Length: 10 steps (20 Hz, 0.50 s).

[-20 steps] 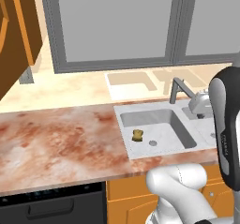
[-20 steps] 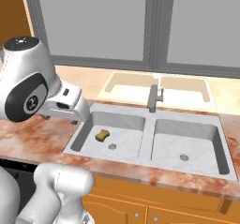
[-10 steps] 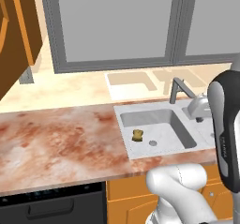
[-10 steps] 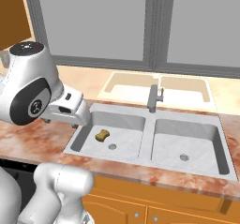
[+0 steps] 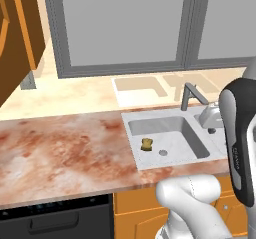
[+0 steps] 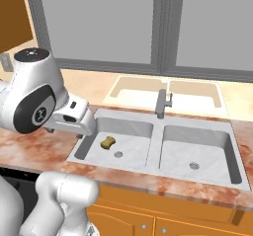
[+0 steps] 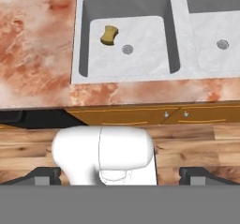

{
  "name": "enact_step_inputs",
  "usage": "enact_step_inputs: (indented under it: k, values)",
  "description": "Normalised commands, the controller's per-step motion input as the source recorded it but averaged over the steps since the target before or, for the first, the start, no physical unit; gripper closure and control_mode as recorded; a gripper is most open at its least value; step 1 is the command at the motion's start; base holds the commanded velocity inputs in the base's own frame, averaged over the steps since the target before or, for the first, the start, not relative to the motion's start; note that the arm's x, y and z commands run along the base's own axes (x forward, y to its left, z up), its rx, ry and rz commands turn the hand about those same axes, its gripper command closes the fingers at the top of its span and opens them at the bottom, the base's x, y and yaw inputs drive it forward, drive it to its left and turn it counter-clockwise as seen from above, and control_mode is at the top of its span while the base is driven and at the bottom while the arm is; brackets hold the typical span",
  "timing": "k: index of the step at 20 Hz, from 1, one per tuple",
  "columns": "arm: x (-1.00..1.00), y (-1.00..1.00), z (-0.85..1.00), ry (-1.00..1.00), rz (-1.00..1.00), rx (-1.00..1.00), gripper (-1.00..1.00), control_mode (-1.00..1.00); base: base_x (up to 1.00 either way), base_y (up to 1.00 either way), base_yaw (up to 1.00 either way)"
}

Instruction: Pick up the sponge and bar soap from the sink, and place them back in the cabinet, and close the cabinet doors.

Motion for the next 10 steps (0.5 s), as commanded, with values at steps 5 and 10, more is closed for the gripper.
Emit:
enact_step_inputs:
  k: [5,10]
  values:
    - [0.01,0.0,-0.04,0.04,0.0,0.0,-1.0,-1.0,0.0,0.0,0.0]
    - [0.03,0.0,-0.01,0.07,0.0,0.0,-1.0,-1.0,0.0,0.0,0.0]
